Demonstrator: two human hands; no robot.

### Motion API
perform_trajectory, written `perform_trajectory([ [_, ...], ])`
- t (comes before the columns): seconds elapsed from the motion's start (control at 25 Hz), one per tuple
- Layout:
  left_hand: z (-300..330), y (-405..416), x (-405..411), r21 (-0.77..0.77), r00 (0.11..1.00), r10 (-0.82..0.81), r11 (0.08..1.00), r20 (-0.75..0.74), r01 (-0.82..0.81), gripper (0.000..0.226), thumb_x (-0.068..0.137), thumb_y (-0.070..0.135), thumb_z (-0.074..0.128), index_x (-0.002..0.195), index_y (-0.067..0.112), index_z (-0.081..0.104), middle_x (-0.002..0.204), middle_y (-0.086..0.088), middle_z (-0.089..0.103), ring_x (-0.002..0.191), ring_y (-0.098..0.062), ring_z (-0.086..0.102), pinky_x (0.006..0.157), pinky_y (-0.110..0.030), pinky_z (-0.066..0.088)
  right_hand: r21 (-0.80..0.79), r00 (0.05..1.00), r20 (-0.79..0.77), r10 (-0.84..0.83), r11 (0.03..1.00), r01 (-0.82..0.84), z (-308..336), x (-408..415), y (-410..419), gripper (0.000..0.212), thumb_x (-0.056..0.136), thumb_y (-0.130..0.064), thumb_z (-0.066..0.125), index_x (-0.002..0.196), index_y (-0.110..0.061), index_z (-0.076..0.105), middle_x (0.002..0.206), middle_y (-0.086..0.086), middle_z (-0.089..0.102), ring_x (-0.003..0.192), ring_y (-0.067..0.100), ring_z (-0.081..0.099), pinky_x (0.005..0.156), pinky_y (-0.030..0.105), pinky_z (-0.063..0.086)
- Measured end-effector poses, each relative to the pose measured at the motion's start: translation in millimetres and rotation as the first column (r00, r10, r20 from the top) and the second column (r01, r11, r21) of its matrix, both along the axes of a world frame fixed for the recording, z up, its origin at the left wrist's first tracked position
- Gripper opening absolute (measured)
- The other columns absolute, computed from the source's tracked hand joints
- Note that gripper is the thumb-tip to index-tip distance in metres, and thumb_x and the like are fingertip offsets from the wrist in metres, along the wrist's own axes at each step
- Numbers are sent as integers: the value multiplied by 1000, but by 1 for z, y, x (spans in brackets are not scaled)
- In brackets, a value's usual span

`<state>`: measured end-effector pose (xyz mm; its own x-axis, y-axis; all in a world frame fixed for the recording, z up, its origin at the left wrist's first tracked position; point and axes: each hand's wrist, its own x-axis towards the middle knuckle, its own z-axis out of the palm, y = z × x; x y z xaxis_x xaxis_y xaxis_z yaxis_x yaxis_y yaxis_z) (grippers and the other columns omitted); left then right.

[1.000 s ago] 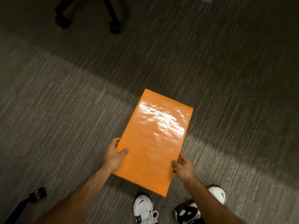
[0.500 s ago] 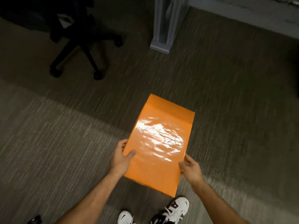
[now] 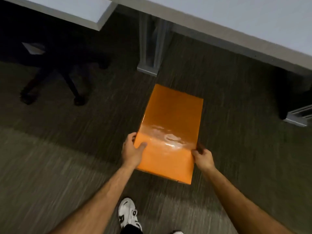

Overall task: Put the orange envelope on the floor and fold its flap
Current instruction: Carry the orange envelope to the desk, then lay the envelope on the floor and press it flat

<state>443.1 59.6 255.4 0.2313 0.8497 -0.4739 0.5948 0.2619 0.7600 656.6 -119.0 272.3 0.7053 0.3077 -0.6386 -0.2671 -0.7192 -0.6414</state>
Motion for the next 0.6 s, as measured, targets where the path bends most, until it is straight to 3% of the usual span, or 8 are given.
perform_trajectory([
  [0.16, -83, 26, 59, 4, 999, 6, 1000, 52, -6, 54, 79, 26, 79, 128, 23, 54, 117, -6, 67, 105, -27, 64, 84, -34, 47, 19, 994, 69, -86, 996, 85, -74, 34, 27, 38, 97, 10, 52, 134, 5, 57, 118, 23, 68, 102, 32, 64, 85, 32, 56],
  [0.24, -121, 28, 79, 20, 993, -28, 999, 111, 25, 52, 81, 25, 79, 126, 20, 55, 118, -6, 66, 105, -25, 62, 85, -35, 47, 121, 994, 83, -74, 991, 63, -115, 51, 31, 46, 96, 22, 39, 131, -4, 55, 86, 5, 66, 72, 11, 60, 54, 15, 49],
  [0.32, -164, 34, 101, 91, 975, -87, 993, 204, 69, 46, 81, 20, 80, 121, 21, 56, 108, -3, 67, 95, -20, 64, 79, -29, 48, 127, 989, 144, -39, 992, 20, -154, 70, 34, 53, 97, 23, 32, 130, -14, 51, 72, -3, 56, 46, -5, 52, 43, 11, 39],
  [0.36, -181, 39, 111, 113, 968, -118, 989, 224, 95, 45, 81, 19, 80, 119, 24, 56, 105, 0, 66, 90, -16, 64, 73, -25, 46, 139, 988, 145, -59, 990, 39, -170, 78, 35, 53, 98, 20, 34, 136, -14, 49, 78, -2, 57, 47, -6, 54, 44, 12, 41],
  [0.44, -210, 49, 129, 141, 971, -151, 982, 188, 126, 48, 82, 23, 78, 124, 26, 54, 109, 2, 65, 90, -16, 62, 71, -25, 43, 161, 983, 160, -87, 985, 61, -203, 95, 39, 55, 100, 8, 41, 143, -26, 49, 103, 0, 64, 71, -3, 62, 59, 23, 50],
  [0.52, -238, 60, 151, 134, 967, -186, 977, 176, 164, 55, 85, 28, 75, 133, 27, 47, 118, 0, 63, 98, -18, 60, 77, -33, 46, 154, 981, 176, -87, 986, 60, -235, 111, 47, 51, 103, -8, 44, 147, -33, 47, 129, 2, 64, 99, 19, 65, 80, 40, 56],
  [0.6, -261, 74, 173, 144, 964, -208, 972, 168, 185, 56, 88, 33, 70, 137, 29, 42, 126, -2, 61, 107, -23, 60, 86, -43, 50, 142, 978, 185, -94, 988, 68, -259, 125, 61, 53, 103, -19, 47, 152, -37, 39, 142, 8, 59, 118, 31, 61, 96, 50, 54],
])
